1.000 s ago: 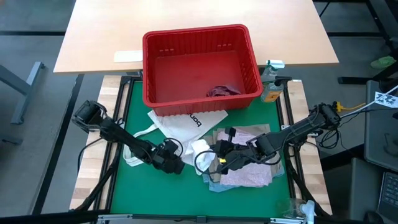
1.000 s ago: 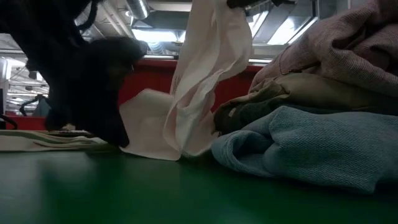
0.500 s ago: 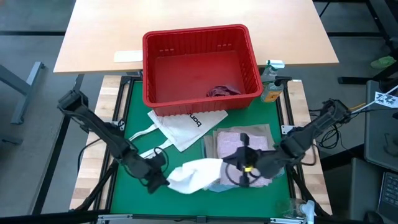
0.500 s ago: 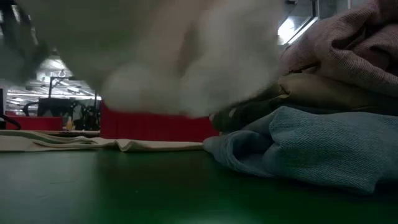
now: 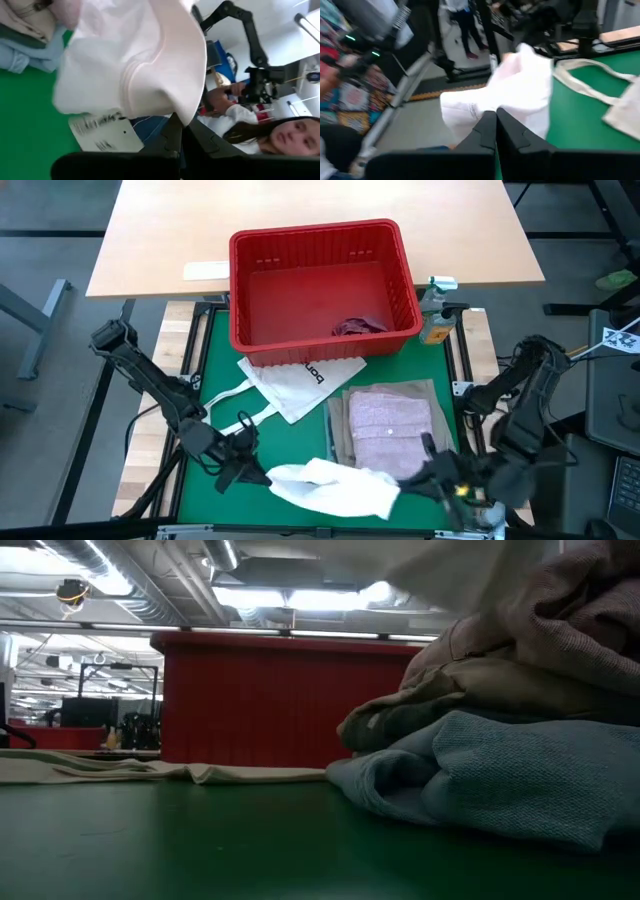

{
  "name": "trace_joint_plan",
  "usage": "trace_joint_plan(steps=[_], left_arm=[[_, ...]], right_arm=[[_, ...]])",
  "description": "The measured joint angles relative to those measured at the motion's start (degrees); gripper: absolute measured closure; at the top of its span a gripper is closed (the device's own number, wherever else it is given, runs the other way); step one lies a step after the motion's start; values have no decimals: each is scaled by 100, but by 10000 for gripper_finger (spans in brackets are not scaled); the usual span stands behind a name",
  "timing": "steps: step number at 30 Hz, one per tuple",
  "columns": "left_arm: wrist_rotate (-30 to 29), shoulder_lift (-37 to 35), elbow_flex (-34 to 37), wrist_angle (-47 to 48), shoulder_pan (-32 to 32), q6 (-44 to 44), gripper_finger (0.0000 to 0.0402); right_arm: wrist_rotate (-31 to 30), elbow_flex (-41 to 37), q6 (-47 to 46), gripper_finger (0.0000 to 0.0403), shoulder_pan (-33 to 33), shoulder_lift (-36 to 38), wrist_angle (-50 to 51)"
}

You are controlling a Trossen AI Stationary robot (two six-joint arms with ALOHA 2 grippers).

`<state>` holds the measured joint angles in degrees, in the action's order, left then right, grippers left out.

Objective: Fold laundry
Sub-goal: Fold the white underwear

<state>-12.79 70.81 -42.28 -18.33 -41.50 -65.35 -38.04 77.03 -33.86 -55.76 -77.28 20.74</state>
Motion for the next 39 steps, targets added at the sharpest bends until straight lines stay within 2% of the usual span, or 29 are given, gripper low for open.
trace_joint_plan(steps=[5,8,16,23,30,35,39], left_arm=[[14,0,0,-216,0,1,401],[-169,46,-1,-247,2,0,401],[-189,684,-8,-620,114,-195,401],[274,1441,-804,-675,108,-136,401],[346,2135,-1723,220,188,-4,401],[321,2273,-1851,675,378,-36,401],[304,2271,-1853,850,663,18,402]], right_arm=[[-469,-2,-375,402,-595,-20,-407],[-590,-2,-644,402,-869,-85,-443],[-1169,0,-2027,402,-1387,-558,-428],[-1391,-2,-3197,402,-1671,-986,-657],[-1513,-2,-3369,402,-2008,-1425,-1148],[-1833,-2,-3402,402,-2136,-1421,-740],[-1781,-2,-3408,402,-2145,-1277,-90]])
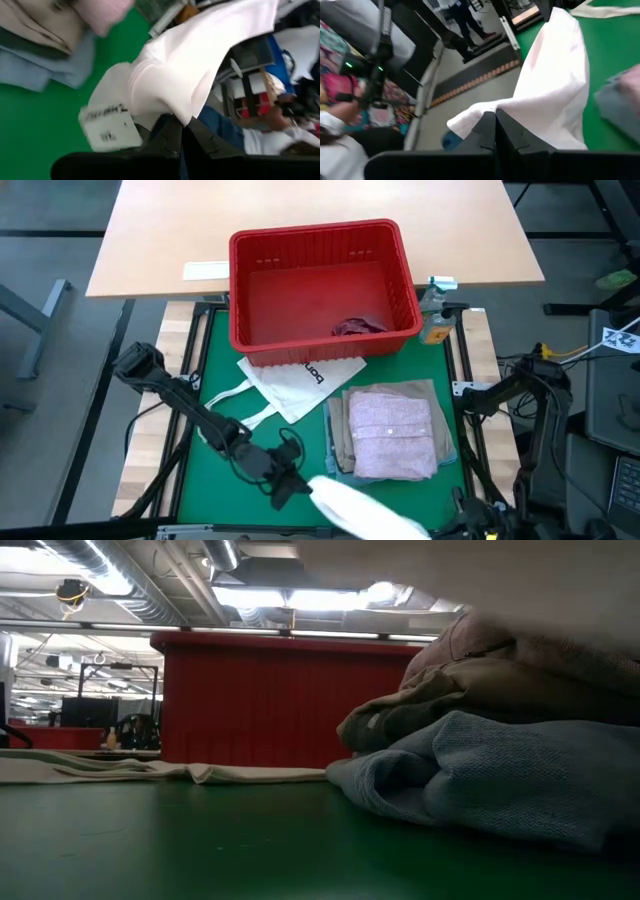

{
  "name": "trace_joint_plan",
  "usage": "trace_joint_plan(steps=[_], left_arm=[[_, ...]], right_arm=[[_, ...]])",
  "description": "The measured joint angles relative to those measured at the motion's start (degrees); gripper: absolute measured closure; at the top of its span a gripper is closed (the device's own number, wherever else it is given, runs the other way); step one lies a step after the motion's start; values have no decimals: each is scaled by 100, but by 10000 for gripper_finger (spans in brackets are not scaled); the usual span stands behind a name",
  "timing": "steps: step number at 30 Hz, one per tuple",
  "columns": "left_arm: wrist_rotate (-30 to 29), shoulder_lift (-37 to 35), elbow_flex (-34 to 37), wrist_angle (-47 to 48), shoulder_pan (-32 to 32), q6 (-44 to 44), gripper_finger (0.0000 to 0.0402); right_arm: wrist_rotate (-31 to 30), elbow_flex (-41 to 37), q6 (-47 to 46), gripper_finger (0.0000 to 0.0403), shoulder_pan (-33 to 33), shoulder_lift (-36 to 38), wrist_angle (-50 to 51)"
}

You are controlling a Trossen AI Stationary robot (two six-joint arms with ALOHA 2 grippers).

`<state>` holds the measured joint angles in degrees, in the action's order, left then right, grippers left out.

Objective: Fold laundry
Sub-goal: Fold the white underwear

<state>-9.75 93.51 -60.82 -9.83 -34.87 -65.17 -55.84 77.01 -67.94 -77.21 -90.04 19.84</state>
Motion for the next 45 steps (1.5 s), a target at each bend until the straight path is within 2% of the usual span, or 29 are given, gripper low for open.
trace_joint_plan(steps=[4,13,17,23,26,31,39,45], left_arm=[[-10,0,-2,403,305,-8,402],[-317,0,-2,1182,916,182,402],[-489,0,-2,1249,1151,396,402],[-628,0,-2,1423,1518,753,402],[-762,0,-2,1603,1729,844,402],[-891,0,-2,1824,2074,948,402],[-902,0,-2,1841,2389,1792,400],[-924,0,-2,1848,2427,2251,358]], right_arm=[[156,0,-276,402,-13,207,1058],[198,0,-2835,402,185,379,4333],[649,0,-3757,402,405,379,5562],[1698,0,-4197,402,918,376,6828],[2077,-33,-4148,402,1193,379,7017],[2255,-208,-3842,402,1666,381,7015],[2987,-655,-3357,402,2359,381,7007],[3361,-684,-3071,402,2567,381,7012]])
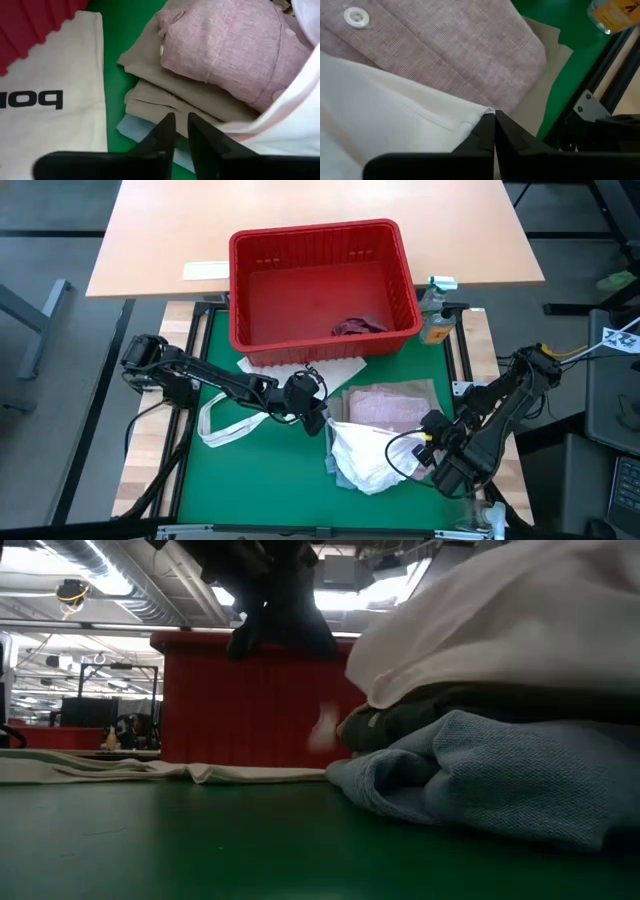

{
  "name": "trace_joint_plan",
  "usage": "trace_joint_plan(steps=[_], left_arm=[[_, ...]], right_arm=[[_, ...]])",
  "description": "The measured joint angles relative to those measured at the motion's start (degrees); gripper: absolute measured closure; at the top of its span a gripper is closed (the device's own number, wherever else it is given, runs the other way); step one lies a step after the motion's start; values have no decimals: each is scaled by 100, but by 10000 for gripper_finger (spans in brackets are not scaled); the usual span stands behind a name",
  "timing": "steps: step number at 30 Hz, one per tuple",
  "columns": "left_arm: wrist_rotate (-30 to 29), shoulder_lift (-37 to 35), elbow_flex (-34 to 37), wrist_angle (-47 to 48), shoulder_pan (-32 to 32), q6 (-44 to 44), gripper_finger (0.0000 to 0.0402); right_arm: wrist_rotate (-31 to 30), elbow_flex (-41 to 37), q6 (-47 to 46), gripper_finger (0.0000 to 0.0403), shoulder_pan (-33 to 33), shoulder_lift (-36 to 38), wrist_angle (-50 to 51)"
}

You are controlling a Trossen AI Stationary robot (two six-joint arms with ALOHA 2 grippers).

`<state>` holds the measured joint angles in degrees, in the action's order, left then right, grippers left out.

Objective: Fold laundry
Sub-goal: Fold the white underwear

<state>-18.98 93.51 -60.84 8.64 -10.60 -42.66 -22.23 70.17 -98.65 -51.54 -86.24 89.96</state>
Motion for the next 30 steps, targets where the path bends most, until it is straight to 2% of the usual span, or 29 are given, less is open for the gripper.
trace_joint_plan(steps=[4,7,13,19,30], left_arm=[[0,-2,0,-2,1,140,322],[4,-2,0,-2,-2,237,301],[50,-2,0,-4,-69,546,283],[63,-2,0,-6,-162,877,282],[63,-2,0,-8,-189,882,288]], right_arm=[[45,0,18,399,26,0,-3],[45,0,19,380,23,0,-5],[53,0,29,300,21,0,6],[683,271,746,236,30,14,13],[793,957,1543,225,19,22,7]])
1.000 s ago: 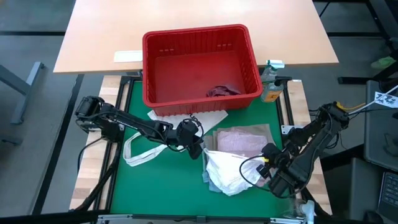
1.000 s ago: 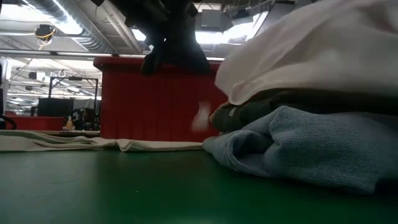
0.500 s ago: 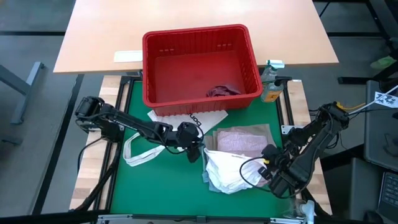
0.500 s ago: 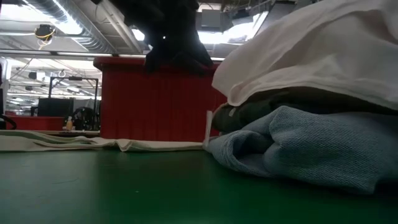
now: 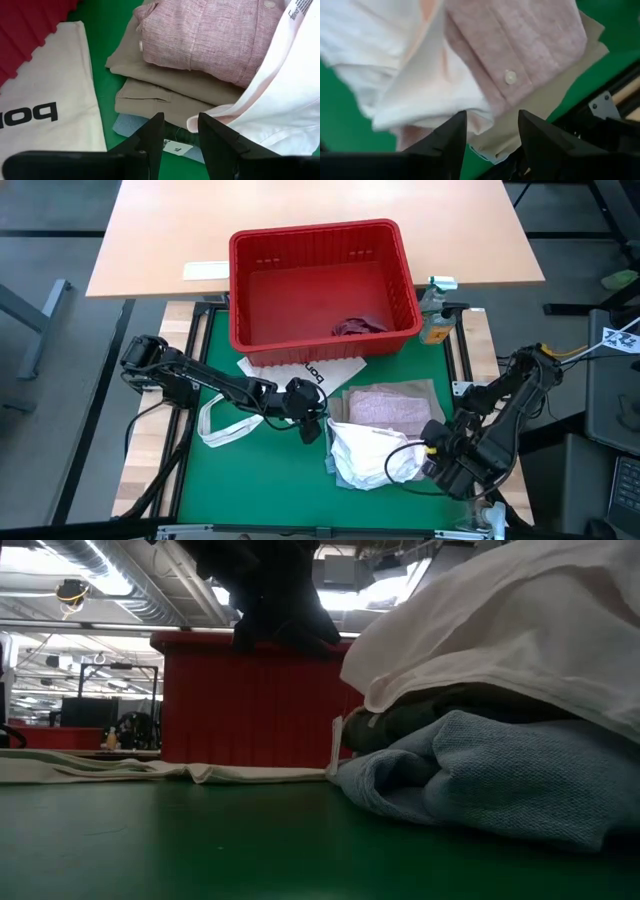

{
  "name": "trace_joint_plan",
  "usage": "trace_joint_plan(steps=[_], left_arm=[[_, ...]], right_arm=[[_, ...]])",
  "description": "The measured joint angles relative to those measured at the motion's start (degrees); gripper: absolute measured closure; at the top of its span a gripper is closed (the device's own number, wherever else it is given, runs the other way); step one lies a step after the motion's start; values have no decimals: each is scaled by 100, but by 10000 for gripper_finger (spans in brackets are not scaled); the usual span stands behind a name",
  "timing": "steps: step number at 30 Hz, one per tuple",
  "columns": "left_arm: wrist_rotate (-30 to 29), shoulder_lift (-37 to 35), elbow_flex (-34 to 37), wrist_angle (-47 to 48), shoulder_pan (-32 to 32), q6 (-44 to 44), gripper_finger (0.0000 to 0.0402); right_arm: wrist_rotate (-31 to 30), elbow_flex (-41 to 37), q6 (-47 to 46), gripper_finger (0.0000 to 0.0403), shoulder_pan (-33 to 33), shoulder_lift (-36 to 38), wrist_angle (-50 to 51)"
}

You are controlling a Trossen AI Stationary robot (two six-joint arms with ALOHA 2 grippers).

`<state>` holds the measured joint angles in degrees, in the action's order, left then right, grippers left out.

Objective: Fold laundry
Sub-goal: Fold the white underwear

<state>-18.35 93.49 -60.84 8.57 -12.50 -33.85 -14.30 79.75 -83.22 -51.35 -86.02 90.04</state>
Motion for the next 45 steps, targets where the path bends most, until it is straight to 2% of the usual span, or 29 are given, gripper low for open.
trace_joint_plan(steps=[11,17,23,28,41,45], left_arm=[[0,0,0,-1,-2,-2,289],[0,0,0,-3,-2,-4,296],[-2,0,0,-3,-6,-11,298],[-2,0,0,-3,-6,-13,298],[-2,0,0,-5,-6,-20,298],[-2,0,0,-5,-6,-14,298]], right_arm=[[4,560,1364,226,-2,0,-11],[15,566,2033,226,-131,-8,-141],[-37,566,2280,226,-114,-70,-105],[-322,327,2786,226,-114,-162,-117],[-567,-144,2741,226,-111,-164,-168],[-564,-182,2495,250,-111,-164,-172]])
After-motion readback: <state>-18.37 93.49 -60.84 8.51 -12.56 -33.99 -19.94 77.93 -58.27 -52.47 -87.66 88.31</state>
